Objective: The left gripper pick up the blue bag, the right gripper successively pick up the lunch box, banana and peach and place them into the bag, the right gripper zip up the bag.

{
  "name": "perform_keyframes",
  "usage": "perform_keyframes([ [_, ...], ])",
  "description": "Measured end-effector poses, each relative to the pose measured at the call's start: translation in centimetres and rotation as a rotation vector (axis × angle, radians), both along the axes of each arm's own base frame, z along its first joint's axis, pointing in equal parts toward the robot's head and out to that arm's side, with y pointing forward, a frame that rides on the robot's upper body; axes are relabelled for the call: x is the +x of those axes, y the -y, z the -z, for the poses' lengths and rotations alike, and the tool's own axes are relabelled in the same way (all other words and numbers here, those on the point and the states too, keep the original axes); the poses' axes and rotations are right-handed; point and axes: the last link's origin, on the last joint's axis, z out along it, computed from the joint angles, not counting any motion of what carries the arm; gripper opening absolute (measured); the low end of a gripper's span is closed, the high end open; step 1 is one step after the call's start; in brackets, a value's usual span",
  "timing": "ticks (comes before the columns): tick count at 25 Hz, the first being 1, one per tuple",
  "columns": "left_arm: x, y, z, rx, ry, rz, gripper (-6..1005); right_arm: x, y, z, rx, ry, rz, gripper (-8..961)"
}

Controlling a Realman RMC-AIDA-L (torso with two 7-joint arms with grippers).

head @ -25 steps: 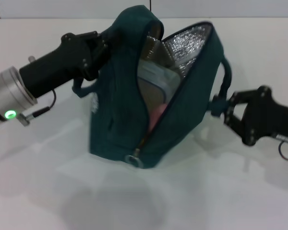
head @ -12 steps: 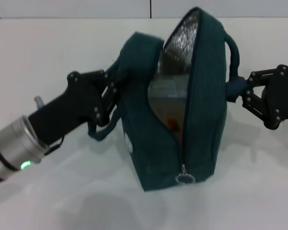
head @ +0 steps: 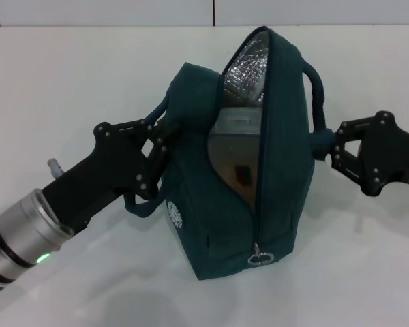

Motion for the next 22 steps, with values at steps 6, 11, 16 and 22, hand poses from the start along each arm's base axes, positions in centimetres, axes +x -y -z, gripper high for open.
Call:
perform_keyframes([
  [6,0.2,-0.6,0.4,-0.005,0.003,-0.026,129,0.0,0.3,-0.2,-0.016,0.002,-0.012,124],
  [11,0.2,-0.6,0.4,-0.006,0.001,-0.03,131,0.8,1.1,-0.6,-0.012,0.005,-0.01,215],
  [16,0.1,-0.7,0.4,-0.003,0.002,-0.033,326,2.0,2.4,-2.9,0.084,-0.057,0.005,389],
  [22,0.0,-0.6,0.4,-0.002,0.002,-0.035,385,2.3,5.8,-2.1,-0.101,0.019,-0.173,509],
])
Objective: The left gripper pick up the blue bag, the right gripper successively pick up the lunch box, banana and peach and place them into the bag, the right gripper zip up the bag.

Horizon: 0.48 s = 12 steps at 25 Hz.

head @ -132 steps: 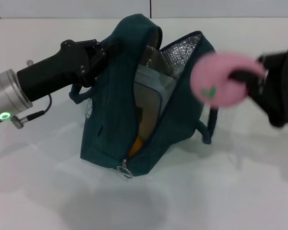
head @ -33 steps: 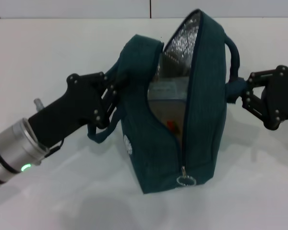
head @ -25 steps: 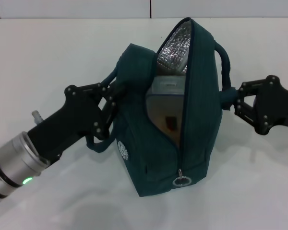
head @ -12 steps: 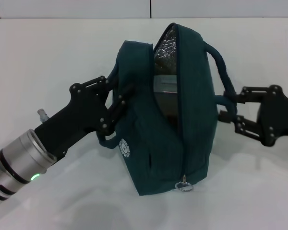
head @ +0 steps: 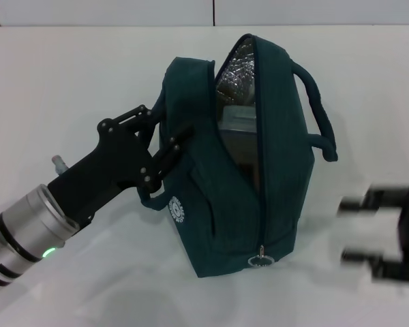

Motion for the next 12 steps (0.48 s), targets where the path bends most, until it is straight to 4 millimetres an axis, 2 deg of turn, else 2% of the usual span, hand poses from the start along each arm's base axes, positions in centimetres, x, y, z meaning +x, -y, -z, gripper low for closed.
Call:
perform_keyframes([
  [3,0.0,0.0,0.0,-0.002,-0.002,0.0,387,0.0,0.2,1.9,-0.12,0.102,-0.019,533],
  [7,0.1,0.1,0.2,-0.005,0.007,-0.001,387,-0.2,-0.7,5.6,-0.19,0.224,0.065,529],
  [12,0.2,0.0,0.5,-0.008,0.006,-0.009,388,-1.1,-1.3,8.0,-0.242,0.282,0.078,514],
])
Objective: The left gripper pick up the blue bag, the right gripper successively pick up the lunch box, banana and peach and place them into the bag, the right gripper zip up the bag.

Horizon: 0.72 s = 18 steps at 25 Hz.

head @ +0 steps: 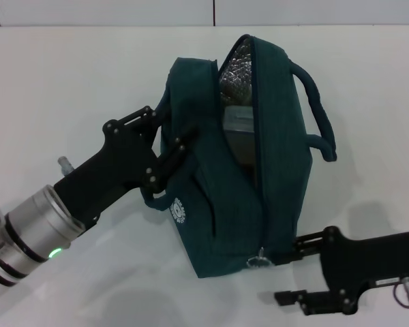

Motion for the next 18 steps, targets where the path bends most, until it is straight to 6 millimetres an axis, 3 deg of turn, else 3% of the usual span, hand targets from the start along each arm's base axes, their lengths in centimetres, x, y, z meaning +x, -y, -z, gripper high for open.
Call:
perform_keyframes([
  [18,0.4,-0.2,0.2,0.0,0.006,0.007,390,-0.7,-1.4,1.8,-0.012,0.069,0.062,436],
])
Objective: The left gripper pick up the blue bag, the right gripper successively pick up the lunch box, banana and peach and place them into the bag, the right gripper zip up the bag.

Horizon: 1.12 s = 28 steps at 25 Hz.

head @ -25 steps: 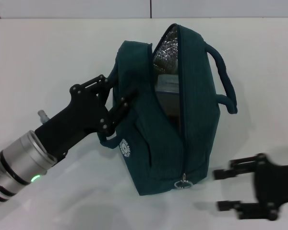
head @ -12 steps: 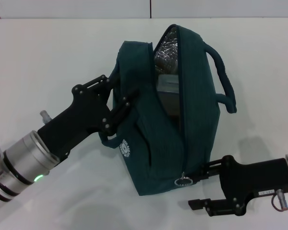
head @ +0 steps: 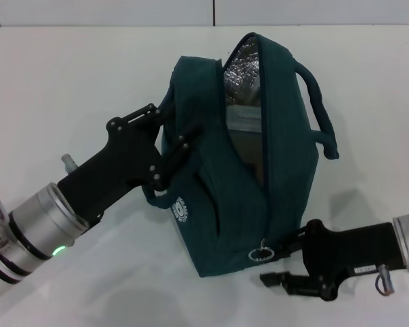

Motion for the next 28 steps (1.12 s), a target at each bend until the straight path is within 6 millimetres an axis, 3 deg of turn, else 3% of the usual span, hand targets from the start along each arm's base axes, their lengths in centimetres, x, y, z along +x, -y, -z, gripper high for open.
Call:
perform_keyframes([
  [3,0.1,0.0,0.1,-0.001,0.004,-0.001,391,0.1,-0.3,0.0,0.019,-0.001,0.013,423],
  [8,0.2,-0.1,0.2,-0.002,0.005,-0.004,392,0.0,-0.4,0.0,0.026,-0.001,0.003,172],
  [22,0.7,0.1,0.3,-0.007,0.037,0.005,394,-1.0,0.3,-0.8,0.031,-0.082,-0.163,17],
  [28,0.4,0.7,-0.3,0.021,0.081,-0.011,396,-1.2,0.3,-1.1,0.047,-0.098,-0.193,14],
])
